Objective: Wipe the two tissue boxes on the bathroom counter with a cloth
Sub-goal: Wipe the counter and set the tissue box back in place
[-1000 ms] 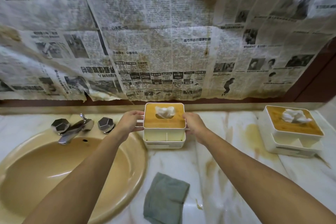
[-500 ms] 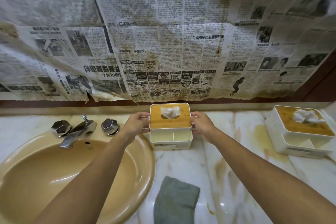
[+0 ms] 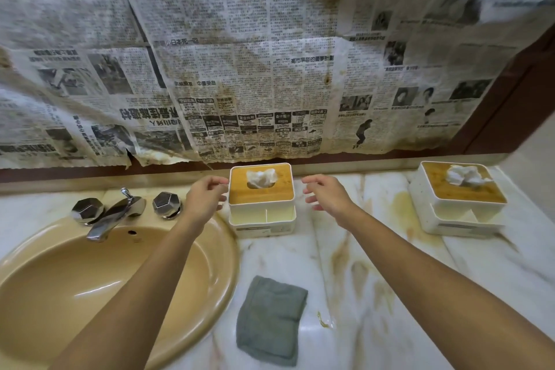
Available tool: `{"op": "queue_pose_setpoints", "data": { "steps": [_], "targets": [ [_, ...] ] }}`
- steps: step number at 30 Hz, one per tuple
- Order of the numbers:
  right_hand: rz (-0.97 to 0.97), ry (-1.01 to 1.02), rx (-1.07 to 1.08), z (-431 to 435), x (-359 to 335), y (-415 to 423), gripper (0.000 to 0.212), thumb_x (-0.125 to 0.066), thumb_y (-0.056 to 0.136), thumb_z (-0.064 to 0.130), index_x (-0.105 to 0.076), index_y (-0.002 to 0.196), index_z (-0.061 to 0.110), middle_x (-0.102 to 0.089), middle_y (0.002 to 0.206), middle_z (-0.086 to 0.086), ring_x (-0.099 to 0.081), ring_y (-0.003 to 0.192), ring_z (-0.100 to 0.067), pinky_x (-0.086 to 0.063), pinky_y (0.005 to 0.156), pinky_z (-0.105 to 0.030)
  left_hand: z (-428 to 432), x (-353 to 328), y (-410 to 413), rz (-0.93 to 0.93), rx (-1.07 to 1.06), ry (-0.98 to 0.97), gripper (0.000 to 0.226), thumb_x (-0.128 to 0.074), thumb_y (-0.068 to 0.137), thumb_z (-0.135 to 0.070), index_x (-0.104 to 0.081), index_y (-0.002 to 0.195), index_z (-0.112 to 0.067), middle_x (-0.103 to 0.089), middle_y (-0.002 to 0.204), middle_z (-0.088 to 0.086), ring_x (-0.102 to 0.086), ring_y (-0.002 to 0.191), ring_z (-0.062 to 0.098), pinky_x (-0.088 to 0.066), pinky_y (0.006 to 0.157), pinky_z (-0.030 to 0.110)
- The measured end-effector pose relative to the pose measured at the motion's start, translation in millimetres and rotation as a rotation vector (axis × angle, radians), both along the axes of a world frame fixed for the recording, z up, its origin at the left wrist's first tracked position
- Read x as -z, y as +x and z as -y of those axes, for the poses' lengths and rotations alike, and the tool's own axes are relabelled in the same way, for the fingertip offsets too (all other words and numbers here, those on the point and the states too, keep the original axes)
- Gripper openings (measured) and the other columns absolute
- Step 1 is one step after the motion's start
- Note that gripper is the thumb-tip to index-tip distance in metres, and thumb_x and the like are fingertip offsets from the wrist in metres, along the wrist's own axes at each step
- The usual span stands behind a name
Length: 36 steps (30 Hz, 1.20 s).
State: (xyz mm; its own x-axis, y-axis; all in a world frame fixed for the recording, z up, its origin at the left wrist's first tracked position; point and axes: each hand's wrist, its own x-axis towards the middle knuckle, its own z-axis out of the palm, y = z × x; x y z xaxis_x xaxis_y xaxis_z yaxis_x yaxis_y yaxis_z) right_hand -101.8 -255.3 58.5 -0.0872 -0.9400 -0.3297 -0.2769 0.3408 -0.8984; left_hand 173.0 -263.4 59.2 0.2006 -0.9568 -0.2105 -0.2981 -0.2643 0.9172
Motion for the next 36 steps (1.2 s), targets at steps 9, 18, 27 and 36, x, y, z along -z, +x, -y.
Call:
{"op": "queue_pose_setpoints", "data": {
  "steps": [9,18,27,36],
  "targets": [
    [-0.133,-0.233,0.047,-70,-35,-133,0.024,-0.051,0.093,0.013,-0.073,0.096,0.023,-0.074,0.085,0.000,-0.064,0.062,-0.010,-0.045,0.061,-0.021,-42,-34,-154,-0.110,0.212,-0.050,0.011,-0.056,0.096,-0.013,-0.066,0.101,-0.012,-0.066,0.085,0.001,-0.058,0.070,0.013,-0.045,0.060,0.025],
    [-0.327,-0.311,0.429,-57,-24,-305,0.018,-0.059,0.092,0.016,-0.072,0.103,0.018,-0.067,0.097,-0.002,-0.061,0.089,-0.018,-0.042,0.070,-0.025,-24,-27,-347,-0.215,0.337,0.118,0.019,-0.059,0.095,-0.024,-0.068,0.106,-0.011,-0.068,0.098,0.003,-0.065,0.081,0.017,-0.053,0.071,0.030],
    [-0.387,-0.069,0.529,-25,4,-386,0.036,-0.053,0.094,0.027,-0.062,0.127,0.017,-0.062,0.126,-0.010,-0.059,0.113,-0.031,-0.047,0.094,-0.036,19,2,-441,-0.075,0.285,0.214,0.014,-0.053,0.096,-0.018,-0.062,0.104,-0.010,-0.062,0.104,0.006,-0.059,0.088,0.024,-0.045,0.067,0.030],
    [-0.208,0.091,0.436,-20,8,-396,0.023,-0.049,0.091,0.020,-0.058,0.074,0.008,-0.061,0.082,-0.012,-0.054,0.077,-0.030,-0.039,0.067,-0.032,17,14,-461,0.016,0.218,0.206,0.019,-0.052,0.089,-0.010,-0.062,0.075,-0.017,-0.070,0.099,0.012,-0.065,0.086,0.028,-0.045,0.070,0.030]
  ]
}}
